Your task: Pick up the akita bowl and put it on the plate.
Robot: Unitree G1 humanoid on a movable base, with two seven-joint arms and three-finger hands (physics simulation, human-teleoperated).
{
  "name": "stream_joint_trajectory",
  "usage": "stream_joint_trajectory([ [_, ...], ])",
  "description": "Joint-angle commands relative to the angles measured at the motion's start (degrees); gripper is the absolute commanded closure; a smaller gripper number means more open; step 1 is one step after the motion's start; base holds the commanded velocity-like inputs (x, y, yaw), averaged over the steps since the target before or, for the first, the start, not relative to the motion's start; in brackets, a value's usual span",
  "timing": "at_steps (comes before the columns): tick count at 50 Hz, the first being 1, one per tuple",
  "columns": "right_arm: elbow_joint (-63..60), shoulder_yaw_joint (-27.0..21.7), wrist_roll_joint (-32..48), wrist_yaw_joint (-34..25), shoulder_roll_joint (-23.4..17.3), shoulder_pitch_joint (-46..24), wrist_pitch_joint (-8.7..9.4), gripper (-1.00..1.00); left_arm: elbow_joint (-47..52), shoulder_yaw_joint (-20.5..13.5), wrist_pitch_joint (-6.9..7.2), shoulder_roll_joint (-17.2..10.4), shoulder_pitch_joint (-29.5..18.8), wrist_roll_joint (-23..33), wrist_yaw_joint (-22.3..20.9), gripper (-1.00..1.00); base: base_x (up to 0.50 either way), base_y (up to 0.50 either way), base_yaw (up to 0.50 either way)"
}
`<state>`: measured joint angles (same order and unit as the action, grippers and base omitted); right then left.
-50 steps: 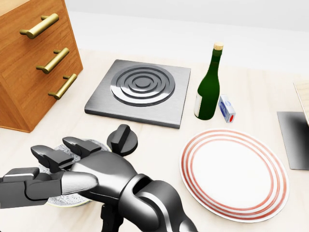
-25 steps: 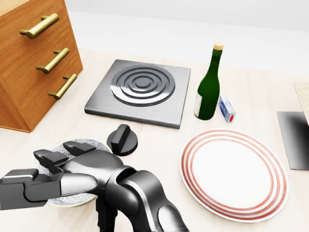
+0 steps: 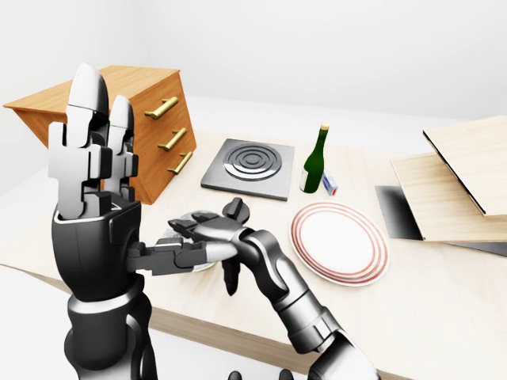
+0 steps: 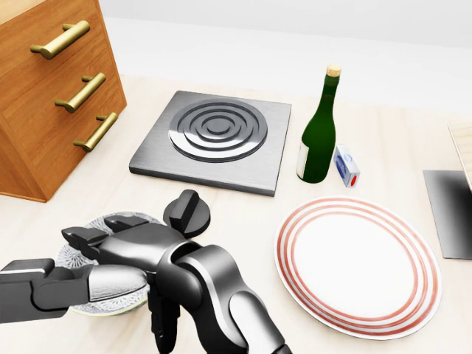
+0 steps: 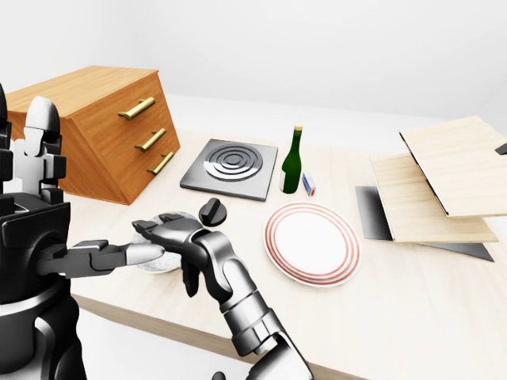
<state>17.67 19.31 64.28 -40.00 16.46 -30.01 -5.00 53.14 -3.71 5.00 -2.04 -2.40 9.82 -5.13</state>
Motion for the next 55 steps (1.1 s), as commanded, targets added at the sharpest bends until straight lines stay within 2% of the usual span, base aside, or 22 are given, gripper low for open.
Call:
stream_joint_trajectory([
  [1,2.4,0.1,1.5,0.0,-1.0,0.9,0.00,-1.00,-0.1,-0.5,0.00,-0.1,-0.1,-0.3,0.1,-0.92,0.00,0.00,0.00],
  [14,7.5,-0.6,4.6,0.0,-2.9,1.7,0.00,-1.00,0.4,-0.9,0.00,-0.1,0.3,-0.5,0.4,-0.92,0.00,0.00,0.00],
  [22,6.9,-0.2,4.6,0.0,-2.0,2.6,0.00,-1.00,0.1,-0.7,0.00,0.0,0.5,-0.5,0.5,-0.92,0.00,0.00,0.00],
  [36,14.0,-0.8,6.2,0.0,-1.5,0.1,0.00,-1.00,0.5,-1.0,0.00,-0.1,0.5,-0.6,0.3,-0.92,0.00,0.00,0.00],
  [43,17.7,-0.7,7.3,0.0,1.0,-1.9,0.00,-1.00,0.4,-1.1,0.00,-0.1,0.3,-0.6,0.2,-0.92,0.00,0.00,0.00],
  [45,20.7,-0.6,8.9,3.4,0.7,-3.2,0.00,-1.00,0.6,-1.0,0.00,-0.2,0.4,-0.6,0.2,-0.92,0.00,0.00,0.00],
  [53,21.4,-1.2,8.6,4.4,1.3,-3.7,0.00,-1.00,1.2,-0.9,0.00,-0.2,0.3,-0.4,0.1,-0.92,0.00,0.00,0.00],
  [55,23.1,-2.1,8.5,6.4,1.4,-5.6,0.00,-1.00,1.4,-0.8,0.00,-0.2,0.5,-0.4,0.0,-0.92,0.00,0.00,0.00],
])
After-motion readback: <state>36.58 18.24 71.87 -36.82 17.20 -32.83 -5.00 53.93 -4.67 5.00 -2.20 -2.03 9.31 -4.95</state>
